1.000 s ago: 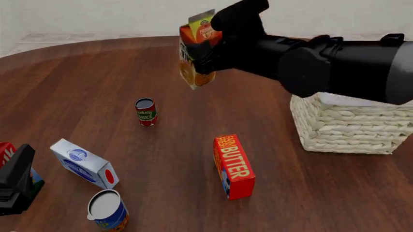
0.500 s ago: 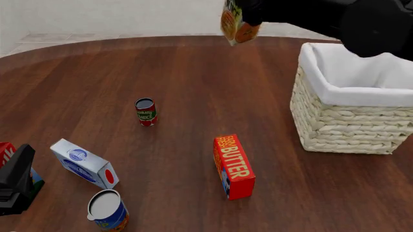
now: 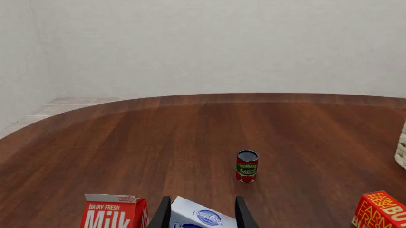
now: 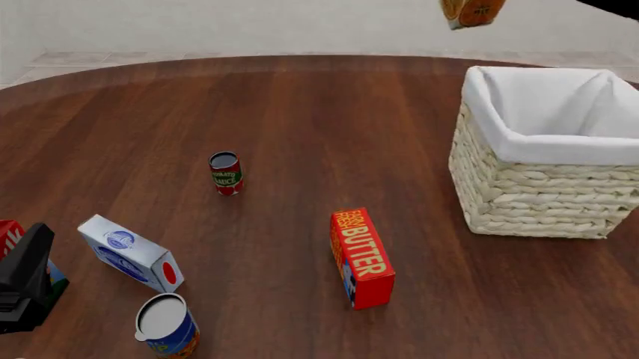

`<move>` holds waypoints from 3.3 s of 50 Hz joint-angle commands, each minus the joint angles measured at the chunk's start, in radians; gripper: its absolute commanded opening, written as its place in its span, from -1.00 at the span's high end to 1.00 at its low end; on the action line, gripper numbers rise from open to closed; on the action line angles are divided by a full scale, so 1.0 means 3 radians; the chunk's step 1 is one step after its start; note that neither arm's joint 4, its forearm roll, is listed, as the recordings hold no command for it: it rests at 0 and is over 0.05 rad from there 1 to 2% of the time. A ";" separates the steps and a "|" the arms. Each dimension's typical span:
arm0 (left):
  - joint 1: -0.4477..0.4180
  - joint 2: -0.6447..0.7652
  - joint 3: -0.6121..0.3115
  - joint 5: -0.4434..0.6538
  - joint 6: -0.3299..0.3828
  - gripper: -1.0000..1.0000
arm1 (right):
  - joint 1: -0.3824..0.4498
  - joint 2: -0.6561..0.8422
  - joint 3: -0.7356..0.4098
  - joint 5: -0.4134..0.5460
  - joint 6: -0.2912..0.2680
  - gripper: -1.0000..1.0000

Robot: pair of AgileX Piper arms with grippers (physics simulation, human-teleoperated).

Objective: Pick up the orange juice, and put it in the basket.

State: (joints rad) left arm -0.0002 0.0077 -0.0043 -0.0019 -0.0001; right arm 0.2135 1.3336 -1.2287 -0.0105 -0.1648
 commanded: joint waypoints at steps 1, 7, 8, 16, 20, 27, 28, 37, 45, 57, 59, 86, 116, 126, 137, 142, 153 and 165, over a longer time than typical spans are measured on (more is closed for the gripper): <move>0.0000 0.0000 0.0000 0.0000 0.0000 -1.00 | -0.0436 -0.0113 0.0024 0.0040 0.0108 1.00; 0.0000 0.0000 0.0000 0.0000 0.0000 -1.00 | -0.0585 -0.0134 0.0058 0.0022 0.0117 1.00; 0.0001 0.0000 0.0000 0.0000 0.0000 -1.00 | -0.0632 -0.0120 0.0046 0.0045 0.0121 1.00; 0.0000 0.0000 0.0000 0.0000 -0.0001 -1.00 | -0.0825 -0.0093 0.0069 0.0031 0.0109 1.00; 0.0000 0.0000 0.0000 0.0000 0.0001 -1.00 | -0.0940 -0.0088 0.0134 0.0010 0.0101 1.00; 0.0000 0.0000 0.0000 0.0000 0.0000 -1.00 | -0.1070 -0.0081 0.0251 -0.0001 0.0063 1.00; 0.0000 0.0000 0.0000 0.0000 0.0000 -1.00 | -0.1130 -0.0086 0.0291 -0.0026 0.0035 1.00; 0.0000 -0.0001 0.0000 0.0000 -0.0001 -1.00 | -0.1339 0.0013 0.0373 0.0020 -0.0042 1.00; 0.0000 0.0000 0.0000 0.0000 -0.0001 -1.00 | -0.1401 0.0046 0.0466 0.0010 -0.0091 1.00; 0.0000 0.0000 0.0000 0.0000 0.0000 -1.00 | -0.1427 0.0142 0.0572 -0.0030 -0.0171 1.00; 0.0001 -0.0001 0.0000 0.0000 0.0000 -1.00 | -0.1435 0.0152 0.0590 -0.0032 -0.0184 1.00; 0.0000 0.0000 0.0000 0.0000 0.0000 -1.00 | -0.1347 0.0493 0.0612 -0.0057 -0.0235 1.00; 0.0000 0.0001 0.0000 0.0000 0.0000 -1.00 | -0.1367 0.0712 0.0778 -0.0161 -0.0397 1.00; 0.0001 0.0000 0.0000 0.0000 0.0000 -1.00 | -0.1354 0.0740 0.0793 -0.0173 -0.0407 1.00; 0.0000 0.0000 0.0000 0.0000 0.0000 -1.00 | -0.1364 0.0793 0.0773 -0.0157 -0.0426 -1.00; -0.0001 0.0000 0.0000 0.0000 -0.0001 -1.00 | -0.1358 0.0788 0.0759 -0.0149 -0.0421 -1.00; 0.0000 0.0000 0.0000 0.0000 0.0000 -1.00 | -0.1329 0.0758 0.0762 -0.0151 -0.0409 -1.00; -0.0001 0.0001 0.0000 0.0000 0.0000 -1.00 | -0.1349 0.0687 0.0718 -0.0108 -0.0390 -1.00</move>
State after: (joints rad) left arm -0.0002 0.0077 -0.0043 -0.0019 -0.0001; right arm -0.1863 1.5546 -1.0036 -0.0513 -0.2873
